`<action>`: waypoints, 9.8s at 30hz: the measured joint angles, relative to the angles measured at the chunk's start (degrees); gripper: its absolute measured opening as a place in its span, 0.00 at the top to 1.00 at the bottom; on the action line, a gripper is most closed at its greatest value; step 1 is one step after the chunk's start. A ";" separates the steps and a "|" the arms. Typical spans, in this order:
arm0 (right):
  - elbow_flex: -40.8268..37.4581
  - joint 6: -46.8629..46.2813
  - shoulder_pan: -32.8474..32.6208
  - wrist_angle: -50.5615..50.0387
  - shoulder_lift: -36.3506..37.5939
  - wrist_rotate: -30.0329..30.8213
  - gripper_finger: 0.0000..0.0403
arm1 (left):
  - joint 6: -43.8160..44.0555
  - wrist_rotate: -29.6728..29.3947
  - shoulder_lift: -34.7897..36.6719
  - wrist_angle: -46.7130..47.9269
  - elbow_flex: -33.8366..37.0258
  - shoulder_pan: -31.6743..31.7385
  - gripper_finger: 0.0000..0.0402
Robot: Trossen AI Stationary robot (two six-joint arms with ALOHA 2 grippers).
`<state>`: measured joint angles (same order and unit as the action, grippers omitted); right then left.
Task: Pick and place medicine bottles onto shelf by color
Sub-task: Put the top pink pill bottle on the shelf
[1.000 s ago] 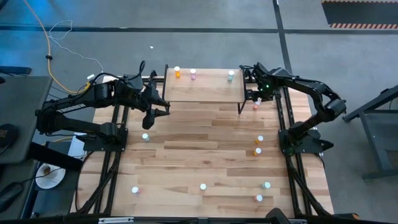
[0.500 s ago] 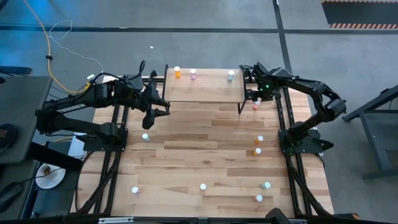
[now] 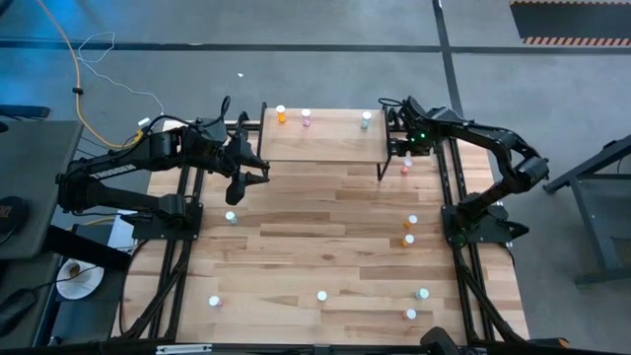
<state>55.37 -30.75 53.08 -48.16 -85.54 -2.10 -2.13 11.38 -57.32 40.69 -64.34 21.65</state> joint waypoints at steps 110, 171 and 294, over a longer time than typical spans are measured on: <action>0.04 2.77 -2.14 -6.45 -1.16 2.11 0.70 | 0.02 -0.04 0.00 0.15 -0.02 0.00 0.59; 0.15 0.78 -2.14 -13.91 21.82 1.82 0.71 | 0.01 -0.04 -0.02 -0.11 -0.02 0.02 0.59; 78.36 24.38 -27.28 -38.54 -33.88 3.60 0.71 | 1.99 -0.04 -0.04 -0.02 -0.02 0.00 0.59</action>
<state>133.73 -6.37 25.80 -86.70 -119.42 1.50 -0.14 11.33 -57.36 40.66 -64.36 21.65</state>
